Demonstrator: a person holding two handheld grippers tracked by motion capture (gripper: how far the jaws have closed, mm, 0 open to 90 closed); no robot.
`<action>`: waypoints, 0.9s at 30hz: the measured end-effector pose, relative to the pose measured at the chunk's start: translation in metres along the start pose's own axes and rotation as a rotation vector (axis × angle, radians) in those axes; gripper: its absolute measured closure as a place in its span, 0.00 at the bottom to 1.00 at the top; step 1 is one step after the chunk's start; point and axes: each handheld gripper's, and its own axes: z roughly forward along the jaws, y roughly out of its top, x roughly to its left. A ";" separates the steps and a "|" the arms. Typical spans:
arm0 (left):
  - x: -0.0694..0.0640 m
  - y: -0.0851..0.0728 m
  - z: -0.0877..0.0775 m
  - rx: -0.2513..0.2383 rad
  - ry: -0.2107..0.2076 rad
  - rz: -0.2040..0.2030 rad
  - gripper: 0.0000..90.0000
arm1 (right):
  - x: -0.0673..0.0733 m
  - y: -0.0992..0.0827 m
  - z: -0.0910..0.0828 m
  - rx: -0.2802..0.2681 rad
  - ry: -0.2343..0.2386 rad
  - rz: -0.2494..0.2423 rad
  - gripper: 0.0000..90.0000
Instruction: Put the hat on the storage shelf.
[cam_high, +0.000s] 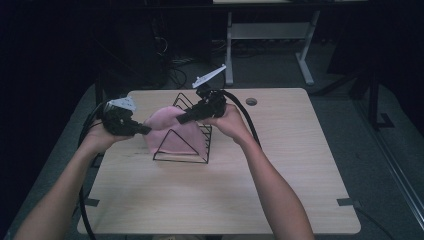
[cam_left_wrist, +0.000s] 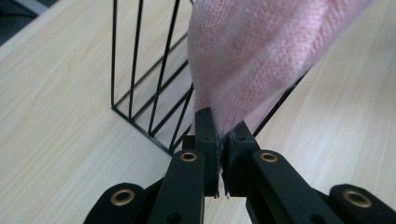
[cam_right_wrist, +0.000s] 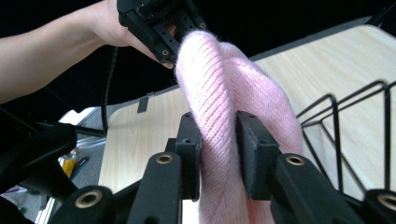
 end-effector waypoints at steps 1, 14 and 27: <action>0.000 0.000 0.000 0.000 0.000 0.000 0.96 | 0.000 0.000 0.000 0.000 0.000 0.000 0.78; -0.001 -0.010 0.012 0.020 -0.025 -0.013 0.96 | -0.002 -0.012 0.005 0.048 -0.015 0.010 0.73; -0.003 -0.012 0.021 0.079 -0.028 -0.005 0.96 | -0.002 -0.019 0.004 0.061 -0.032 0.005 0.85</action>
